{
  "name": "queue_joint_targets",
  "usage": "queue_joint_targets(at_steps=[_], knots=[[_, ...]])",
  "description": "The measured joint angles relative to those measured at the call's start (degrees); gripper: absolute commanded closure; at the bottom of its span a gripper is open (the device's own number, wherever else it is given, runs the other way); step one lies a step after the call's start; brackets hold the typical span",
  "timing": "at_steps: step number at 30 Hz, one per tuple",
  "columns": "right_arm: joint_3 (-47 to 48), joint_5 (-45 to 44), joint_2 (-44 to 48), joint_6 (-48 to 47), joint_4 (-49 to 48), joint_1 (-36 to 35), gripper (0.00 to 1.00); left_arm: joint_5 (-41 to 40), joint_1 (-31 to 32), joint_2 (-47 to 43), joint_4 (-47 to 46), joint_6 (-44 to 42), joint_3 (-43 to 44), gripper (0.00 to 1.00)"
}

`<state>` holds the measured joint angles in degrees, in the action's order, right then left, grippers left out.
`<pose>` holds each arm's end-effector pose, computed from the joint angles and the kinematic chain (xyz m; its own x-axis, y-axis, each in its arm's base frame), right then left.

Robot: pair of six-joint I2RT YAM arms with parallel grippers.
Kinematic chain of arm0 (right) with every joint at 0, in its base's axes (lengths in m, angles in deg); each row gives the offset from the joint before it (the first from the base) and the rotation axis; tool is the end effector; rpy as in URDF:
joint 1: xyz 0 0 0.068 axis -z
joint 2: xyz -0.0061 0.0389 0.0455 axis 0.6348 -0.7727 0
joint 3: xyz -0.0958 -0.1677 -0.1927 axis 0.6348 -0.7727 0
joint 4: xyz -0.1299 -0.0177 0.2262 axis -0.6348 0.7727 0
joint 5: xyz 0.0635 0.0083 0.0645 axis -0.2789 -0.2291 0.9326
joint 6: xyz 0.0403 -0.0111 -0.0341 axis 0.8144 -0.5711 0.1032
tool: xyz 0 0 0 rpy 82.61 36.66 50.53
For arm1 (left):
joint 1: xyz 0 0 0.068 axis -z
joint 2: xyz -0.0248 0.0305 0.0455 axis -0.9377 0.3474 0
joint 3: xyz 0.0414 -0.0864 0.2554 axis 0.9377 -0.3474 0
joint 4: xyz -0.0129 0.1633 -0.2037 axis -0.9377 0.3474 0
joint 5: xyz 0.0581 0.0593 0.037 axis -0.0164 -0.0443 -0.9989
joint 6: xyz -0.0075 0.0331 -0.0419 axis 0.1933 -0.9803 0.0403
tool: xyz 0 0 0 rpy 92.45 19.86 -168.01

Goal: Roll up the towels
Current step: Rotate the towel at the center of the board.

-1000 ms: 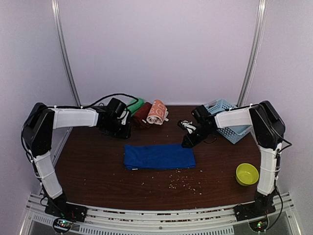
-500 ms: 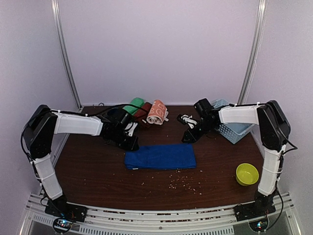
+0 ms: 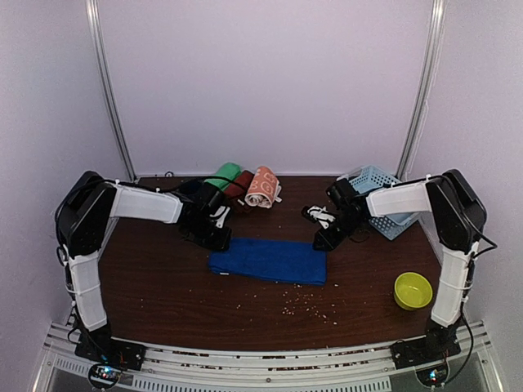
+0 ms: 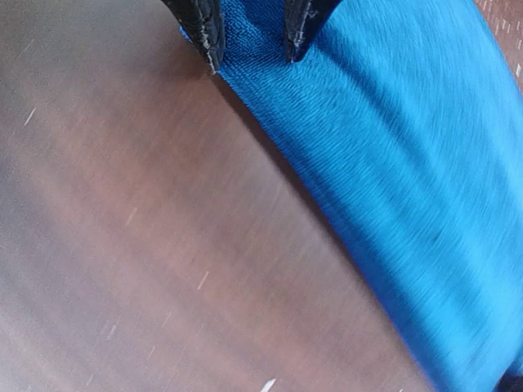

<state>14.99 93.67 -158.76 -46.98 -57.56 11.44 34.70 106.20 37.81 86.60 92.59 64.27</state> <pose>0.3364 0.1926 0.1446 -0.6366 -0.5988 -0.4860 -0.7483 0.6322 0.2012 0.3184 -0.2384 0.1426 -0.9028 0.1657 -0.3969 0.2729 0.9340 -0.2307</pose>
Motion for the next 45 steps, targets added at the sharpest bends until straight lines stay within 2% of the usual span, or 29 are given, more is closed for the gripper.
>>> queue_joint_targets(at_steps=[4,7,11,16,22,26,29,32,39,45], knots=[[-5.2,4.1,4.8,-1.3,3.4,-1.6,0.72,-1.4,-1.9,6.2,0.8,-2.7,9.2,0.89],[-6.3,10.8,6.8,-4.4,10.9,-4.8,0.71,-2.1,-2.6,10.3,2.4,-5.0,16.3,0.83],[-4.5,18.9,7.0,-8.7,20.6,-8.1,0.70,-2.5,-2.8,10.0,3.1,-7.0,18.7,0.79],[0.5,20.4,7.2,-11.8,26.0,-5.7,0.70,-1.9,-2.7,1.4,3.3,-7.1,14.4,0.79],[7.8,16.7,6.9,-11.3,24.8,-4.5,0.72,0.3,-2.7,-11.4,1.0,-3.3,2.8,0.85],[15.9,16.6,2.6,-9.0,20.9,-5.1,0.75,2.1,-2.7,-9.9,0.0,-0.8,-1.9,0.88],[17.4,15.4,-0.4,-7.8,18.6,-5.6,0.76,3.1,-2.7,-5.3,-0.6,-0.2,-1.8,0.88],[15.3,13.7,-1.6,-7.8,17.8,-6.0,0.75,3.5,-2.7,-1.5,-0.6,-0.2,-1.1,0.89],[2.6,11.3,0.0,-10.5,17.1,-6.7,0.76,2.6,-2.7,4.4,-0.6,-0.9,5.7,0.91],[-5.8,11.6,5.5,-13.2,15.0,-10.4,0.75,1.5,-2.7,9.2,-1.2,-3.0,12.1,0.91]])
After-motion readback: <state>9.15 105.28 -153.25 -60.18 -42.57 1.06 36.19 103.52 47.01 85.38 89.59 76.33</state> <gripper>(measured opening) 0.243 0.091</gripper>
